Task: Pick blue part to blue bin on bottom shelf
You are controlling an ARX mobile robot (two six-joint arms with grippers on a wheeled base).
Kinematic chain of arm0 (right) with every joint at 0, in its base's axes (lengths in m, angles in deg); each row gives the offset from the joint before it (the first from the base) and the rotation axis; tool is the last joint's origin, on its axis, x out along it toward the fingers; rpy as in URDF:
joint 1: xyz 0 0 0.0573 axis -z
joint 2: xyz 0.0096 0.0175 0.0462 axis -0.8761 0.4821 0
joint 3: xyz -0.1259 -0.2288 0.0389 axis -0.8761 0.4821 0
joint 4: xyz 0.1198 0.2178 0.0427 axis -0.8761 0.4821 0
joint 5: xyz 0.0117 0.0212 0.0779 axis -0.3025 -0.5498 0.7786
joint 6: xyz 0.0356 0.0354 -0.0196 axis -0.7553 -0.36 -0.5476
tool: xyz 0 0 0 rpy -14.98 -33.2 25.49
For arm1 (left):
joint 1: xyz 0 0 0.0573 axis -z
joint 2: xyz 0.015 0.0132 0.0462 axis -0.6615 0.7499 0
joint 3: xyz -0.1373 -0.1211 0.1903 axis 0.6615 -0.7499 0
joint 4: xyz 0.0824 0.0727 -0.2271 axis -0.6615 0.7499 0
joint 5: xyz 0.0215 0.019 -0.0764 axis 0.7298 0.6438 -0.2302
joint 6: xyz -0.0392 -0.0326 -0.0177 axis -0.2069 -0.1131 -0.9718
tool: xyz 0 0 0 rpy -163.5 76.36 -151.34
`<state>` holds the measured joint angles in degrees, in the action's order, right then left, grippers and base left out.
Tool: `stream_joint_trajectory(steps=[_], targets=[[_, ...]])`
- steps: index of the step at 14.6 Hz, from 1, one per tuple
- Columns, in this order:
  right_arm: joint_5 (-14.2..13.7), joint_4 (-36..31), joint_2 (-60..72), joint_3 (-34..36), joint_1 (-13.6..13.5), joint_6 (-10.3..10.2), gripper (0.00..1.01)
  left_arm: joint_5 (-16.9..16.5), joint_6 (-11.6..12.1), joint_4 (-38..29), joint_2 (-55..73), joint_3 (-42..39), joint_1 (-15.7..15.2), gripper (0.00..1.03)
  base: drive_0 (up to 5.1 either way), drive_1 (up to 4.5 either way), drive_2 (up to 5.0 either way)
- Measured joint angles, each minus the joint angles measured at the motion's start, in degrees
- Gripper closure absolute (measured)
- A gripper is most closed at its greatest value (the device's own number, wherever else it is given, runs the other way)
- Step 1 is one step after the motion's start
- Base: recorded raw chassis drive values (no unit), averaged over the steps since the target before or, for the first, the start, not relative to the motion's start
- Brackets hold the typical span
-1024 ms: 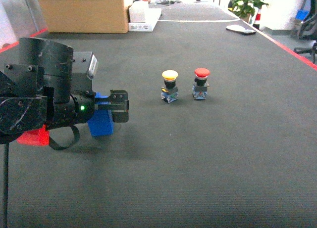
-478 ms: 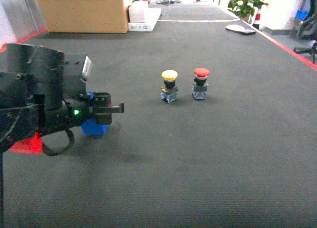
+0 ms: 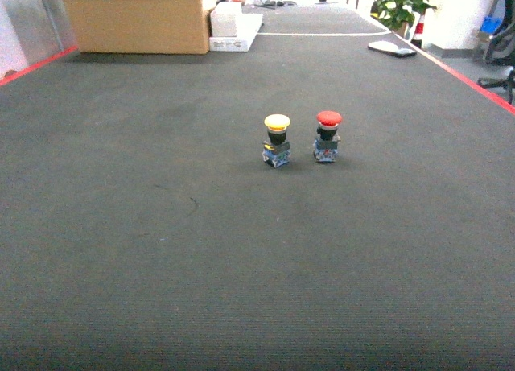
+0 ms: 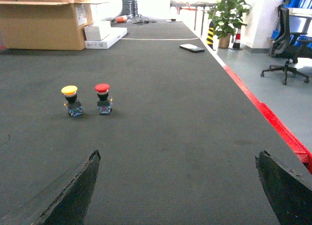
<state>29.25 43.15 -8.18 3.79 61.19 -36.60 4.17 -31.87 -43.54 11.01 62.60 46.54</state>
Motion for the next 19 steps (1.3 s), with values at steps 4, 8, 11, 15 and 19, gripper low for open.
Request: stream_joint_trajectory(steps=[4,8,11,15,19], targets=[[0.0,0.0,0.0,0.0,0.0,0.0,0.03,0.28,-0.09,19.02,-23.96,-3.39,-0.26,0.59,0.0,0.0,0.0],[0.0,0.0,0.0,0.0,0.0,0.0,0.03,2.4,-1.16,22.82,-29.33,-3.67,1.51,0.59,0.0,0.0,0.0],[-0.02,0.0,0.0,0.0,0.0,0.0,0.03,2.93,-1.16,22.88,-29.22,-4.0,1.64,0.59,0.0,0.0,0.0],[0.0,0.0,0.0,0.0,0.0,0.0,0.03,2.95,-1.16,22.88,-29.22,-4.0,1.64,0.59,0.0,0.0,0.0],[0.0,0.0,0.0,0.0,0.0,0.0,0.03,2.95,-1.16,22.88,-29.22,-4.0,1.64,0.59,0.0,0.0,0.0]])
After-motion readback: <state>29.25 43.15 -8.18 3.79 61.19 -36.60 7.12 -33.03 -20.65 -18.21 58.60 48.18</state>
